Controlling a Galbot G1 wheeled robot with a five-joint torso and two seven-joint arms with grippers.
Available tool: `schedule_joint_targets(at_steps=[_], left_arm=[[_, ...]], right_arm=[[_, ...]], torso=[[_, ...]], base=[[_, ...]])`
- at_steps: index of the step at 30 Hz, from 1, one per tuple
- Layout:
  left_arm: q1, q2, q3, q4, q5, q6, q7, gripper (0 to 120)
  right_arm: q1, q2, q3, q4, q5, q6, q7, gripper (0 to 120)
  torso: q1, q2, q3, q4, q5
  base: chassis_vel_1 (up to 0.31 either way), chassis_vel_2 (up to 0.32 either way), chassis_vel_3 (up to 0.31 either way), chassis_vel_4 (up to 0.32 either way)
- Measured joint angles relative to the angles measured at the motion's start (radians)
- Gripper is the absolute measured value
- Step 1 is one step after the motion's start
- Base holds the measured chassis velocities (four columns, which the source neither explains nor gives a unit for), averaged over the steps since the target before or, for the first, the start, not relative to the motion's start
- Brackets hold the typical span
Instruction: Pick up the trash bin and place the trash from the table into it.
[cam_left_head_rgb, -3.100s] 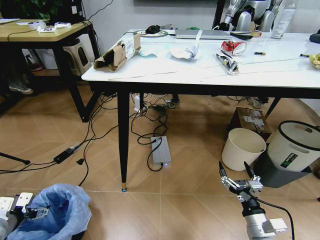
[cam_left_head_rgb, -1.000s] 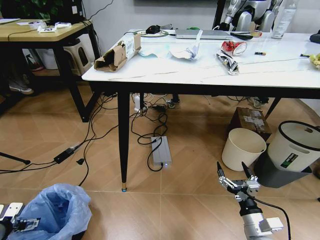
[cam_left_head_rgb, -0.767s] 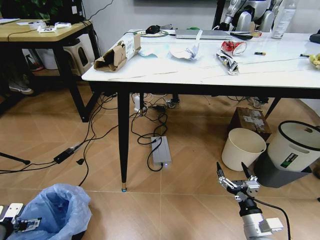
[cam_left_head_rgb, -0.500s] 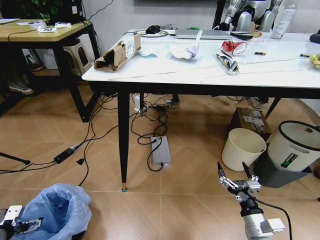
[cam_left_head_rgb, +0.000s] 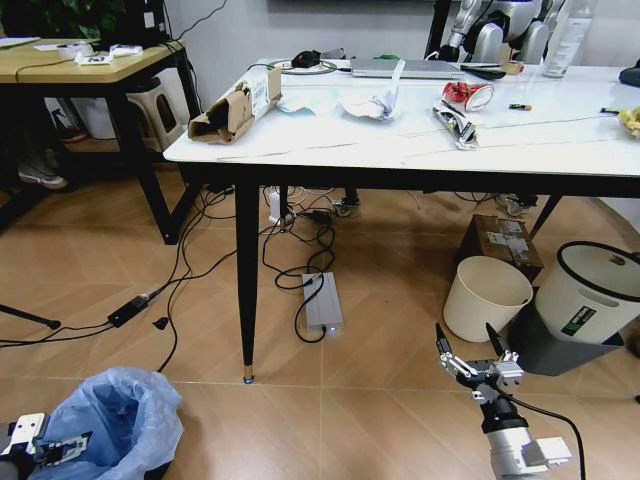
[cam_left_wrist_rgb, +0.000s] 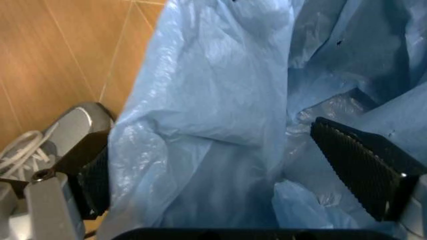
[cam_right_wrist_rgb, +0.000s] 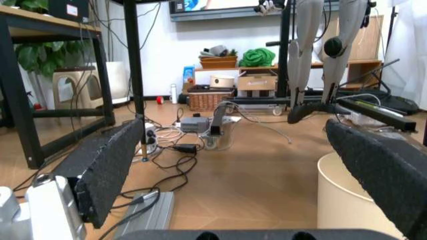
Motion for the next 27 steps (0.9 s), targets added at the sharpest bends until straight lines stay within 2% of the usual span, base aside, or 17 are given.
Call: schedule_joint_targets(at_steps=[9,14,18,20,21,26,27], left_arm=[[-0.024,0.006,0.024,0.02,0.005,0.005,-0.006,91],[-0.026,0.011,0.022,0.026,0.007,0.005,-0.006,81],[-0.024,0.013,0.02,0.026,0.007,0.005,-0.003,68],[-0.025,0.014,0.02,0.029,0.007,0.005,-0.001,58],[-0.025,0.014,0.02,0.029,0.007,0.005,-0.001,58],[-0.029,0.016,0.021,0.035,0.007,0.007,-0.001,36],[-0.029,0.016,0.021,0.035,0.007,0.007,-0.001,36]], right_arm=[[0.002,0.0,0.005,-0.003,0.001,0.0,0.0,100],[0.004,0.0,0.006,-0.003,0.001,-0.001,0.0,100],[0.005,0.001,0.005,-0.004,0.001,-0.002,0.0,100],[0.005,0.002,0.005,-0.004,0.001,-0.003,0.0,100],[0.005,0.002,0.005,-0.004,0.001,-0.003,0.0,100],[0.004,0.001,0.006,-0.004,0.001,-0.003,0.0,100],[0.004,0.001,0.006,-0.004,0.001,-0.003,0.0,100]], torso=[[0.0,0.0,0.0,-0.0001,0.0],[0.0,0.0,0.0,0.0,-0.0001],[0.0,0.0,0.0,0.0,0.0],[0.0,0.0,0.0,0.0,0.0],[0.0,0.0,0.0,0.0,0.0],[0.0,0.0,0.0,0.0,-0.0001],[0.0,0.0,0.0,0.0,-0.0001]], base=[[0.0,0.0,0.0,0.0],[0.0,0.0,0.0,0.0],[0.0,0.0,0.0,0.0],[0.0,0.0,0.0,0.0],[0.0,0.0,0.0,0.0],[0.0,0.0,0.0,0.0],[0.0,0.0,0.0,0.0]])
